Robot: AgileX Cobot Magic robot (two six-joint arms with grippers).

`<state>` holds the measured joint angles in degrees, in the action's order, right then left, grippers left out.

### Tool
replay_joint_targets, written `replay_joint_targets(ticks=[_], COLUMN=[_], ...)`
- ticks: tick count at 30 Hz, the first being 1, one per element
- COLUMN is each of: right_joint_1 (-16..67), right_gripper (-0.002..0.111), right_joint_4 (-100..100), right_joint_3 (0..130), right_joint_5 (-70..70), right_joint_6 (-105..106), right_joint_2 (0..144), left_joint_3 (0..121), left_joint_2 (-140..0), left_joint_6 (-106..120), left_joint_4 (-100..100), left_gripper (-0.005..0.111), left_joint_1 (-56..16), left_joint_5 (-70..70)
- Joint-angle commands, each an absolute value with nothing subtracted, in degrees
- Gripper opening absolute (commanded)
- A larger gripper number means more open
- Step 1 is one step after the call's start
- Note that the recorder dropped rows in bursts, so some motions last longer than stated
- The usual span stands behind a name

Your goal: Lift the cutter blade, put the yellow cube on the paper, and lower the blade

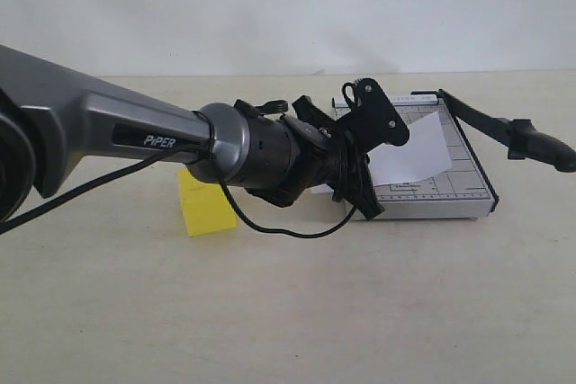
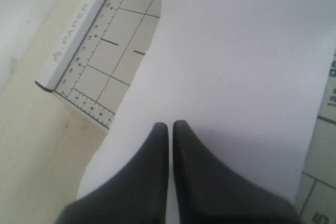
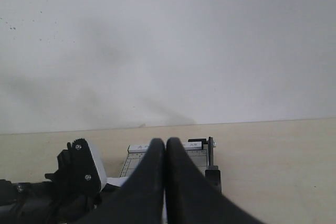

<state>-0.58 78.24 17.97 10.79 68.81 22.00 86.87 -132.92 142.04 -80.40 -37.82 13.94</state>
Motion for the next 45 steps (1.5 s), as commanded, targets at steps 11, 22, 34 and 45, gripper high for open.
replay_joint_targets(ticks=[11, 22, 34, 45], right_joint_1=[-0.46, -0.46, -0.46, -0.46], right_gripper=[0.0, 0.0, 0.0, 0.0], right_joint_4=[78.1, 78.1, 78.1, 78.1], right_joint_3=[17.84, 17.84, 17.84, 17.84], right_joint_5=[10.75, 10.6, 9.07, 9.07], right_joint_6=[69.03, 69.03, 69.03, 69.03], right_joint_2=[21.88, 21.88, 21.88, 21.88], left_joint_3=[85.37, 85.37, 85.37, 87.61], left_joint_2=[-134.66, -134.66, -134.66, -135.48], left_joint_6=[142.21, 142.21, 142.21, 142.26], left_joint_4=[-80.96, -80.96, -81.13, -80.89], left_gripper=[0.004, 0.004, 0.004, 0.004], left_joint_1=[-40.39, -40.65, -41.14, -41.29], left_joint_5=[5.71, 5.84, 4.21, 5.07])
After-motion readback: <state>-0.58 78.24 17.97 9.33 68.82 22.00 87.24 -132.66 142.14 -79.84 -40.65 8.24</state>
